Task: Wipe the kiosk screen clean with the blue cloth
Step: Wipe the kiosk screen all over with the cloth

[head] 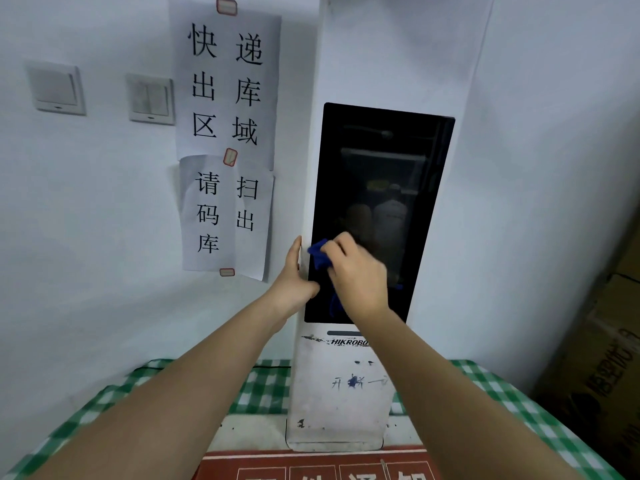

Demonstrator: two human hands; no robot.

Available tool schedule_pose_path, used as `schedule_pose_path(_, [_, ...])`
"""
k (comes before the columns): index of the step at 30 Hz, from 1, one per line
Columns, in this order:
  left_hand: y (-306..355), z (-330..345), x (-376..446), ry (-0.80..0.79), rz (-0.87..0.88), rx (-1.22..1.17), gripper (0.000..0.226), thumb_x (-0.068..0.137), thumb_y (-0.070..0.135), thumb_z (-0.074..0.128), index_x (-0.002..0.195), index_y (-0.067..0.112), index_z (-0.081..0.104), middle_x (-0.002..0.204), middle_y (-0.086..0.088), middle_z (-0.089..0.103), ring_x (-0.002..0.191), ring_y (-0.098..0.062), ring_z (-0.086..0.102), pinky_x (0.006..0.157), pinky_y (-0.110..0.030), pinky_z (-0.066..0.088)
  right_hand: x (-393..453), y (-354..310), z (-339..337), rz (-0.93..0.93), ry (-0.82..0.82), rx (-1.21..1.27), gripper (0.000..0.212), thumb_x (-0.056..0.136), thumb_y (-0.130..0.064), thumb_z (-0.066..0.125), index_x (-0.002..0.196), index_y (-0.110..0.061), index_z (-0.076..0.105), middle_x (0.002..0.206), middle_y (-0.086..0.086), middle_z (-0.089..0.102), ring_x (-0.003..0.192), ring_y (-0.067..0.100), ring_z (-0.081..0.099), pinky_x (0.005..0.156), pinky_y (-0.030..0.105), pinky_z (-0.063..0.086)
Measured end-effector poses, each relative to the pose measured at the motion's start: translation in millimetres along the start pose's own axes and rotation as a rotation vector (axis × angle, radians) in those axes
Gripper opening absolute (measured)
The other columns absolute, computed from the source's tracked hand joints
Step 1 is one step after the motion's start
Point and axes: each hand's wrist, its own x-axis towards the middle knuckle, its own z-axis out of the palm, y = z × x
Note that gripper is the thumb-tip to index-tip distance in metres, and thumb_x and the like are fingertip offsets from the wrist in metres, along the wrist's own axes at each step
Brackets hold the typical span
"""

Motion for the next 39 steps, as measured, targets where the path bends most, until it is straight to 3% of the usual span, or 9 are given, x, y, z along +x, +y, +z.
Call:
schedule_pose_path(2, [1.7,-0.6,-1.5,0.004,0.000,0.008,0.094,0.086,-0.011,0.046,0.152,0.036,-0.002,0.153,-0.006,0.030,0.126,-0.011,0.037,0.096,-0.026,0.037,-11.5,-0.8,6.7,-0.055,-0.046,-0.003,0.032,0.059,0.000,0.078,0.084,-0.011,0.063,0.081,0.005,0.058,0.052,0.020,0.053,0.035,0.021,0.025])
schedule_pose_path(6, [2.7,-0.2,-3.2,-0.011,-0.005,0.011,0.093,0.087,-0.010,0.046,0.151,0.039,-0.002,0.152,-0.006,0.031,0.116,-0.009,0.042,0.087,-0.022,0.037,-5.5,6.4,-2.3,-0.109,-0.080,0.003,0.030,0.059,0.000,0.077,0.083,-0.010,0.063,0.081,0.006,0.058,0.052,0.021,0.053,0.035,0.021,0.026])
schedule_pose_path(11, [0.6,1.5,-0.9,-0.002,-0.008,-0.031,0.095,0.086,-0.011,0.048,0.151,0.039,0.001,0.142,-0.002,0.040,0.106,-0.006,0.041,0.083,-0.022,0.043,16.1,22.6,-19.5,0.190,0.060,0.078,0.021,0.073,-0.003,0.068,0.091,-0.010,0.062,0.093,0.006,0.058,0.058,0.023,0.056,0.040,0.024,0.032])
schedule_pose_path(15, [-1.7,3.0,2.2,0.014,-0.018,-0.018,0.094,0.086,-0.011,0.046,0.151,0.039,0.001,0.136,0.002,0.039,0.103,-0.004,0.040,0.073,-0.018,0.042,-2.4,14.3,-5.3,0.067,-0.003,0.014,0.030,0.062,-0.001,0.078,0.087,-0.010,0.062,0.086,0.006,0.058,0.055,0.020,0.055,0.036,0.021,0.027])
schedule_pose_path(19, [-2.1,1.0,2.3,0.017,-0.032,0.000,0.096,0.084,-0.010,0.048,0.150,0.042,0.002,0.146,-0.003,0.038,0.118,-0.011,0.041,0.091,-0.026,0.040,-19.4,14.7,0.2,-0.029,-0.077,-0.038,0.035,0.055,0.004,0.078,0.082,-0.010,0.062,0.079,0.005,0.057,0.050,0.019,0.051,0.038,0.019,0.019])
schedule_pose_path(24, [3.1,4.2,3.4,0.062,-0.016,-0.041,0.086,0.085,-0.006,0.047,0.151,0.033,0.008,0.111,-0.001,0.053,0.088,-0.009,0.055,0.066,-0.019,0.043,5.9,24.7,-20.7,0.026,0.013,0.027,0.023,0.068,-0.002,0.073,0.087,-0.010,0.062,0.086,0.005,0.059,0.056,0.021,0.055,0.038,0.022,0.029])
schedule_pose_path(30, [10.5,14.4,7.3,0.189,0.024,0.041,0.063,0.077,0.009,0.054,0.135,0.022,0.035,0.128,-0.011,0.053,0.106,-0.025,0.058,0.089,-0.039,0.052,-2.6,27.7,-12.4,0.118,0.016,0.032,0.028,0.065,-0.001,0.076,0.087,-0.010,0.062,0.086,0.005,0.058,0.055,0.020,0.054,0.039,0.021,0.024])
schedule_pose_path(34, [15.1,20.3,3.7,0.197,0.042,0.083,0.087,0.085,0.009,0.056,0.152,0.025,0.003,0.157,-0.002,0.021,0.140,-0.024,0.032,0.113,-0.037,0.032,-25.2,22.1,-3.3,0.094,-0.047,0.021,0.030,0.060,-0.001,0.080,0.084,-0.011,0.064,0.082,0.004,0.059,0.053,0.020,0.054,0.038,0.019,0.021])
schedule_pose_path(39, [14.3,35.1,2.2,0.310,0.134,0.285,0.099,0.084,0.014,0.063,0.152,0.020,-0.009,0.161,-0.002,0.006,0.146,-0.023,0.015,0.113,-0.038,0.025,-23.3,28.5,-14.1,0.127,-0.012,0.094,0.025,0.067,-0.003,0.075,0.087,-0.012,0.064,0.085,0.003,0.059,0.055,0.020,0.056,0.036,0.022,0.029])
